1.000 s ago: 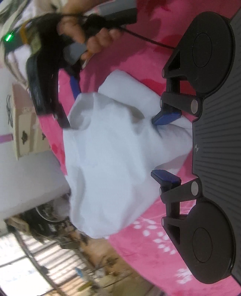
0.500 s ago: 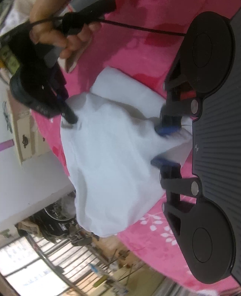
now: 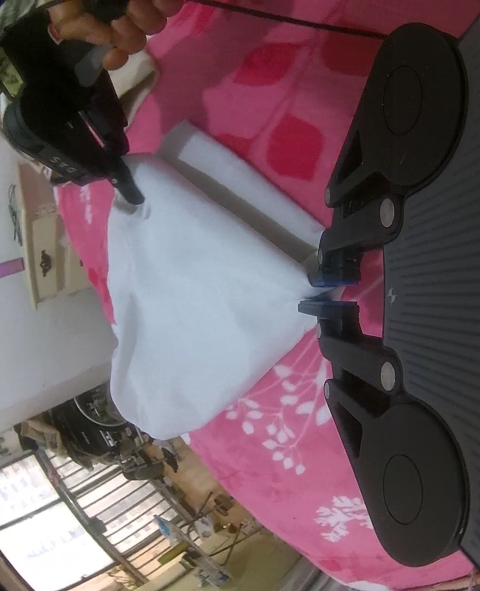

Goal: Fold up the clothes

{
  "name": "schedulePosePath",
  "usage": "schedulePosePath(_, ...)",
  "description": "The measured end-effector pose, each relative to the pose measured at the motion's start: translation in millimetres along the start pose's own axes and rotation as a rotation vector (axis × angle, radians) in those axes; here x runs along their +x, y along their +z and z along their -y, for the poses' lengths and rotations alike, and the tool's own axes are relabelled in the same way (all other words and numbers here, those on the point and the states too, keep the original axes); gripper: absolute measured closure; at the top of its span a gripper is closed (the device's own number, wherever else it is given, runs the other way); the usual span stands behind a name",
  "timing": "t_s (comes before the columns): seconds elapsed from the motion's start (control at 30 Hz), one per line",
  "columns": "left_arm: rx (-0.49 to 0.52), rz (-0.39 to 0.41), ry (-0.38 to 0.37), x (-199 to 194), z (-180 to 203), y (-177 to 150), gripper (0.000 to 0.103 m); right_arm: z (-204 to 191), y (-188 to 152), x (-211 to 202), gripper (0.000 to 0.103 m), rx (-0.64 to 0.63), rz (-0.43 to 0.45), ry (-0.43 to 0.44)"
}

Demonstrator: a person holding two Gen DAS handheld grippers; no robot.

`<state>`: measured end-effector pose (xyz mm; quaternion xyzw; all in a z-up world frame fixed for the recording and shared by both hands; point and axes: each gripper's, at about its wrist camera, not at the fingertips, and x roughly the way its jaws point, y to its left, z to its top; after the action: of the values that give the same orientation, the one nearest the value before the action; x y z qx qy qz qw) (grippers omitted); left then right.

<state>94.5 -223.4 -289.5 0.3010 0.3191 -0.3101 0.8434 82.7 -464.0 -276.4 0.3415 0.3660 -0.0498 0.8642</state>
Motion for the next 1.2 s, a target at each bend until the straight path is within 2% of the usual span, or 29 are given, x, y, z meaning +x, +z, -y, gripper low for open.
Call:
schedulePosePath(0.17, 0.109, 0.048, 0.024, -15.3, 8.9, -7.6, 0.097, -3.6, -7.1, -12.9, 0.099, -0.066, 0.038, -0.036)
schedulePosePath(0.37, 0.138, -0.030, 0.013, 0.9, 12.8, -16.6, 0.093, 1.5, -31.6, -2.3, 0.099, -0.153, 0.007, -0.116)
schedulePosePath(0.43, 0.128, -0.049, 0.001, -0.8, 10.4, -16.3, 0.083, -0.9, -34.1, -2.3, 0.096, -0.197, 0.009, -0.113)
schedulePosePath(0.47, 0.113, -0.062, -0.013, -2.7, 7.5, -15.6, 0.078, 0.3, -31.5, -4.4, 0.092, -0.197, 0.012, -0.116)
schedulePosePath(0.5, 0.094, -0.085, -0.039, -4.6, 2.8, -15.7, 0.067, 1.6, -28.7, -6.6, 0.075, -0.195, 0.015, -0.119)
schedulePosePath(0.53, 0.074, -0.108, -0.066, -6.4, -2.1, -16.0, 0.060, 5.5, -24.6, -9.8, 0.057, -0.179, 0.023, -0.125)
schedulePosePath(0.57, 0.038, -0.140, -0.114, -7.9, -11.3, -16.7, 0.058, 14.0, -20.4, -13.0, 0.053, -0.141, 0.032, -0.113)
schedulePosePath(0.63, -0.094, -0.186, -0.216, -11.4, -37.2, -18.9, 0.045, 31.7, -12.2, -19.3, 0.049, -0.061, 0.048, -0.087)
schedulePosePath(0.67, -0.175, -0.211, -0.270, -12.6, -52.5, -20.1, 0.045, 42.3, -9.8, -19.2, 0.048, 0.000, 0.042, -0.050)
schedulePosePath(0.77, -0.470, -0.210, -0.382, -15.6, -100.0, -28.1, 0.043, 74.5, -3.2, -18.5, 0.047, 0.191, 0.021, 0.067)
schedulePosePath(0.87, -0.671, -0.184, -0.462, -13.9, -136.7, -31.2, 0.038, 81.9, -0.9, -15.1, 0.044, 0.256, 0.000, 0.202)
schedulePosePath(0.93, -0.695, -0.186, -0.451, -9.3, -145.1, -28.6, 0.037, 81.4, 0.2, -17.3, 0.038, 0.248, -0.006, 0.254)
schedulePosePath(1.0, -0.682, -0.204, -0.424, 1.4, -143.3, -23.1, 0.037, 80.8, 1.3, -19.5, 0.037, 0.240, -0.012, 0.305)
schedulePosePath(1.1, -0.668, -0.271, -0.433, 26.1, -135.3, -17.4, 0.037, 79.9, 4.1, -21.5, 0.037, 0.232, 0.005, 0.274)
schedulePosePath(1.2, -0.608, -0.307, -0.415, 46.1, -119.7, -8.0, 0.036, 81.4, 7.5, -11.1, 0.037, 0.252, -0.012, 0.245)
